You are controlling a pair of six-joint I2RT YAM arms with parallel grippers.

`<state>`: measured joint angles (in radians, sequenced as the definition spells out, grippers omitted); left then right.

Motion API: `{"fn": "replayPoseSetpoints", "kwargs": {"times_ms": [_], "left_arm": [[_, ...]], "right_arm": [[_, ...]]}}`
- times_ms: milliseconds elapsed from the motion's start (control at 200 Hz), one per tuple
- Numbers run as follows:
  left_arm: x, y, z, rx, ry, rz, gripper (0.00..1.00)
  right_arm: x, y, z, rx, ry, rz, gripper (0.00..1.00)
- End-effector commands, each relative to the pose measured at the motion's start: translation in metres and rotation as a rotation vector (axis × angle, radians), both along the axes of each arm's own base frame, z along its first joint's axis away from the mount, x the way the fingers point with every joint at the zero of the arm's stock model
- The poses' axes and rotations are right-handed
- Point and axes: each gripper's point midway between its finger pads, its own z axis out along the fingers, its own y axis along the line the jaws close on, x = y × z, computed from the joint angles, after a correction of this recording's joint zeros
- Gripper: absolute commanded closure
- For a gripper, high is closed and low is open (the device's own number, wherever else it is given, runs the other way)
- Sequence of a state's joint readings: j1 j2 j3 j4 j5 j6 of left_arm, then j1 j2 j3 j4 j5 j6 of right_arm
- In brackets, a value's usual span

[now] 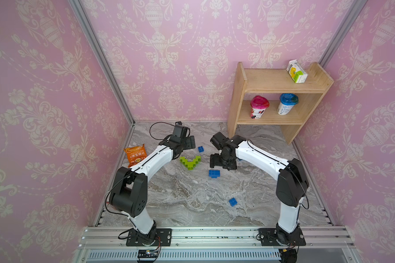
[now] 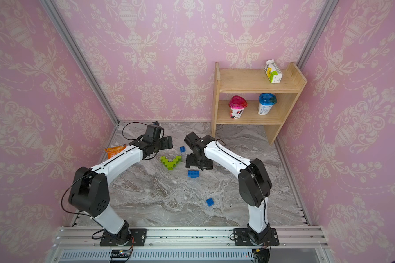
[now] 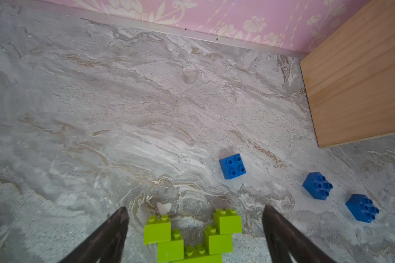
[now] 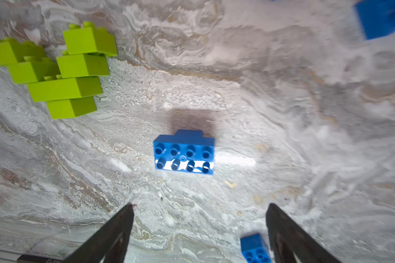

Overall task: Assemble the letter v with lego
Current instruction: Pick up the lego brick from the center of the board.

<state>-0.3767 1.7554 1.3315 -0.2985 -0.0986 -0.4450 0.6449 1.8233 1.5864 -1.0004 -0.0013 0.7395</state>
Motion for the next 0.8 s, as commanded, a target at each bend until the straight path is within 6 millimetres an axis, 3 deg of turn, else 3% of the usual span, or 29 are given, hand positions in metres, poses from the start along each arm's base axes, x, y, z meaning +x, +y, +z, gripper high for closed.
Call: {"fn": "replayPoseSetpoints", "kwargs": {"times_ms": [0, 105, 225, 525, 796], "left_arm": [[0.006, -0.021, -0.036, -0.002, 0.143, -0.004, 0.09], [0.019, -0.042, -0.053, 0.027, 0.19, -0.025, 0.2], [0.028, -0.057, -0.072, 0.074, 0.243, -0.035, 0.24], [0.039, -0.065, -0.107, 0.139, 0.319, 0.005, 0.25], [0.04, -0.062, -0.134, 0.194, 0.373, 0.05, 0.38]], "right_arm": [[-0.015, -0.04, -0.001, -0.06, 0.003, -0.019, 0.09], [-0.032, -0.054, -0.01, -0.073, 0.017, 0.007, 0.11], [-0.045, -0.065, -0.024, -0.072, 0.039, 0.017, 0.13], [-0.066, -0.085, -0.052, -0.037, 0.072, 0.013, 0.16], [-0.071, -0.102, -0.056, 0.003, 0.063, -0.032, 0.16]]}}
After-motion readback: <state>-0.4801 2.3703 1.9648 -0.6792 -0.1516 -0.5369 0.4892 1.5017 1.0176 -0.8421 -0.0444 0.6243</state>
